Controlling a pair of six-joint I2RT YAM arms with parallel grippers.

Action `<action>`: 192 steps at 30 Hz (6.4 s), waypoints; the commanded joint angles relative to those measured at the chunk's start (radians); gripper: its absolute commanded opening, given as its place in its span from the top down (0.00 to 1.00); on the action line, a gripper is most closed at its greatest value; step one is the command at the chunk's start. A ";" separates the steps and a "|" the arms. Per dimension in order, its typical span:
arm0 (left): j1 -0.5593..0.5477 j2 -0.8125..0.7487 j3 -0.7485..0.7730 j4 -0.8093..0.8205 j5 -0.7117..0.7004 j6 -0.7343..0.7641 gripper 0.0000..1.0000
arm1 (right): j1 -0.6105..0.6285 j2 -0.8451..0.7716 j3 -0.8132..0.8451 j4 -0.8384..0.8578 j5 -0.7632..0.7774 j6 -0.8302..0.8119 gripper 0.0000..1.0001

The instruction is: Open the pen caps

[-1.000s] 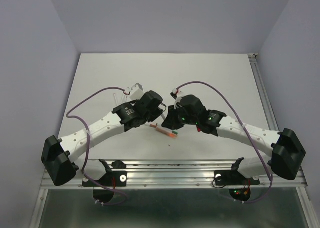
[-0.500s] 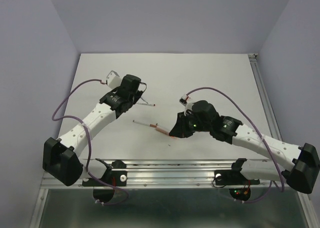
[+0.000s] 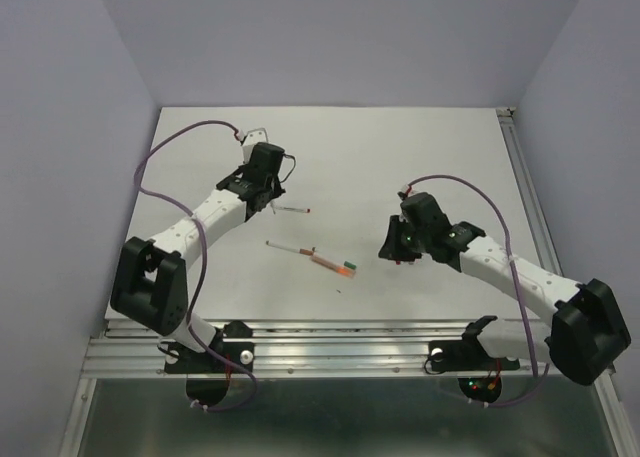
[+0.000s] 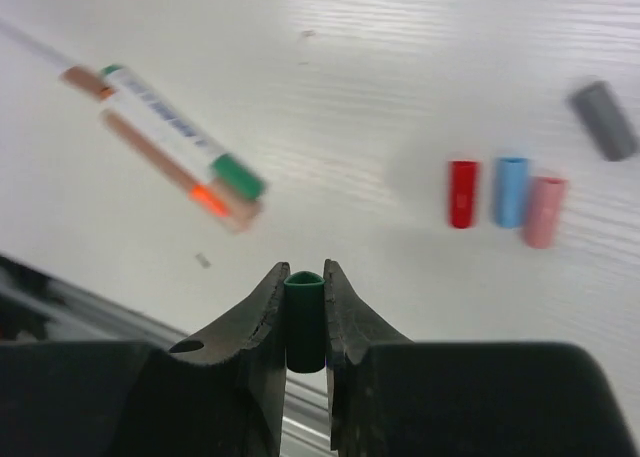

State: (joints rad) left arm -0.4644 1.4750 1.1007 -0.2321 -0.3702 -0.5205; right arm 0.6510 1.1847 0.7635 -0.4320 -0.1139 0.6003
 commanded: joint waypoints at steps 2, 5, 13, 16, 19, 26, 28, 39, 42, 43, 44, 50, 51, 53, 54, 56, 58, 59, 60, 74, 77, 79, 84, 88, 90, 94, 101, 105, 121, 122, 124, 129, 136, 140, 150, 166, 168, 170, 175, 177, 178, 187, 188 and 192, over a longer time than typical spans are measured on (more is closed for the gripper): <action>0.006 0.080 0.025 0.034 -0.015 0.238 1.00 | -0.112 0.056 -0.039 0.012 0.094 -0.079 0.92; 0.006 0.140 0.030 0.040 -0.004 0.247 1.00 | -0.131 0.118 -0.021 0.018 0.103 -0.089 0.90; 0.004 0.209 0.054 0.007 -0.038 0.274 1.00 | -0.131 0.230 -0.021 0.075 0.098 -0.100 0.83; 0.006 0.238 0.064 -0.013 -0.055 0.281 1.00 | -0.129 0.260 -0.021 0.081 0.108 -0.099 0.81; 0.007 0.243 0.068 -0.023 -0.041 0.284 1.00 | -0.131 0.271 -0.018 0.064 0.155 -0.080 0.73; 0.009 0.258 0.096 -0.052 -0.033 0.278 0.72 | -0.131 0.208 0.016 0.006 0.138 -0.082 0.57; 0.007 0.258 0.099 -0.059 -0.038 0.277 0.64 | -0.131 0.173 0.022 -0.007 0.123 -0.080 0.50; 0.007 0.193 0.113 -0.105 0.000 0.232 0.41 | -0.131 -0.083 0.071 -0.102 0.028 -0.073 0.19; 0.007 0.128 0.107 -0.113 0.075 0.177 0.32 | -0.131 -0.137 0.074 -0.123 0.031 -0.068 0.00; 0.007 0.110 0.103 -0.121 0.115 0.134 0.30 | -0.131 -0.167 0.071 -0.126 0.036 -0.065 0.00; 0.004 0.072 0.102 -0.154 0.119 0.099 0.19 | -0.131 -0.181 0.069 -0.135 0.049 -0.062 0.00; 0.003 0.001 0.041 -0.366 0.100 -0.319 0.15 | -0.131 -0.243 0.050 -0.169 0.143 -0.050 0.00; 0.001 -0.005 0.025 -0.406 0.108 -0.357 0.15 | -0.131 -0.246 0.045 -0.175 0.154 -0.050 0.00; -0.028 -0.012 -0.047 -0.389 0.151 -0.461 0.17 | -0.131 -0.250 0.034 -0.180 0.190 -0.048 0.00; -0.043 -0.009 -0.065 -0.386 0.160 -0.487 0.17 | -0.131 -0.250 0.031 -0.180 0.197 -0.047 0.00; -0.063 0.008 -0.093 -0.389 0.171 -0.544 0.17 | -0.131 -0.250 0.030 -0.188 0.201 -0.043 0.00; -0.065 0.044 -0.088 -0.409 0.175 -0.611 0.17 | -0.131 -0.255 0.026 -0.197 0.201 -0.051 0.00; -0.071 0.069 -0.085 -0.414 0.177 -0.622 0.17 | -0.131 -0.260 0.023 -0.197 0.204 -0.054 0.00; -0.072 0.077 -0.081 -0.417 0.174 -0.653 0.17 | -0.132 -0.270 0.019 -0.198 0.206 -0.056 0.00; -0.080 0.218 -0.078 -0.457 0.133 -0.825 0.26 | -0.131 -0.343 -0.013 -0.235 0.246 -0.073 0.00; -0.079 0.237 -0.062 -0.472 0.114 -0.829 0.32 | -0.131 -0.344 -0.020 -0.231 0.238 -0.074 0.00; -0.079 0.254 -0.047 -0.480 0.091 -0.832 0.33 | -0.131 -0.346 -0.024 -0.228 0.227 -0.077 0.00; -0.079 0.268 -0.051 -0.480 0.076 -0.837 0.48 | -0.131 -0.353 -0.026 -0.232 0.235 -0.074 0.00; -0.079 0.255 -0.085 -0.470 0.076 -0.831 0.91 | -0.131 -0.362 -0.023 -0.243 0.238 -0.074 0.00; -0.080 0.249 -0.101 -0.463 0.082 -0.823 1.00 | -0.131 -0.367 -0.020 -0.246 0.232 -0.077 0.00; -0.080 0.180 -0.140 -0.411 0.112 -0.768 1.00 | -0.132 -0.387 -0.012 -0.241 0.166 -0.099 0.00; -0.095 -0.102 -0.184 -0.296 0.166 -0.673 1.00 | -0.131 -0.435 -0.046 -0.105 -0.215 -0.126 0.00; -0.141 -0.224 -0.130 -0.291 0.133 -0.650 1.00 | -0.114 -0.358 -0.078 0.073 -0.429 -0.056 0.00; -0.352 -0.177 -0.028 -0.158 0.165 -0.665 1.00 | 0.187 -0.045 0.063 0.291 -0.167 0.004 0.09; -0.356 -0.179 -0.032 -0.153 0.165 -0.673 1.00 | 0.191 -0.042 0.054 0.312 -0.167 0.010 0.12; -0.359 -0.182 -0.035 -0.148 0.174 -0.673 1.00 | 0.197 -0.031 0.048 0.331 -0.171 0.012 0.14; -0.364 -0.209 -0.050 -0.147 0.180 -0.685 1.00 | 0.200 -0.020 0.043 0.387 -0.162 0.009 0.29; -0.369 -0.220 -0.047 -0.141 0.195 -0.679 1.00 | 0.200 0.009 0.056 0.397 -0.144 0.016 0.42; -0.372 -0.209 -0.042 -0.134 0.209 -0.676 1.00 | 0.200 0.013 0.045 0.407 -0.139 0.021 0.51; -0.376 -0.214 -0.059 -0.082 0.203 -0.659 1.00 | 0.202 -0.014 0.020 0.398 -0.138 0.038 0.90; -0.057 -0.139 0.057 -0.110 -0.016 -0.512 1.00 | 0.202 -0.309 -0.179 0.291 -0.342 0.185 0.99; -0.036 -0.140 0.048 -0.113 -0.007 -0.504 1.00 | 0.202 -0.332 -0.184 0.279 -0.336 0.184 0.99; -0.005 -0.151 0.039 -0.118 -0.006 -0.501 1.00 | 0.202 -0.342 -0.181 0.271 -0.328 0.184 0.99; 0.010 -0.177 -0.005 -0.122 -0.006 -0.348 1.00 | 0.202 -0.326 -0.113 0.061 -0.097 0.131 0.95; 0.012 -0.160 -0.034 -0.182 -0.013 -0.303 1.00 | 0.200 -0.288 -0.084 -0.064 0.072 0.125 0.93; 0.012 -0.153 -0.048 -0.206 -0.030 -0.302 1.00 | 0.200 -0.274 -0.084 -0.091 0.110 0.124 0.92; 0.024 -0.067 -0.205 -0.263 -0.081 -0.320 1.00 | 0.139 -0.100 -0.110 -0.146 0.373 0.105 0.89; 0.024 -0.065 -0.209 -0.257 -0.078 -0.316 1.00 | 0.137 -0.076 -0.110 -0.151 0.391 0.105 0.88; 0.026 -0.042 -0.205 -0.233 -0.079 -0.293 1.00 | 0.113 -0.037 -0.122 -0.145 0.448 0.081 0.84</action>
State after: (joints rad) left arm -0.4427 1.4384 0.8871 -0.4816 -0.4084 -0.8455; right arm 0.7841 1.1240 0.6220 -0.5694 0.2218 0.7139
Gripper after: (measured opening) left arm 0.161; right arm 0.191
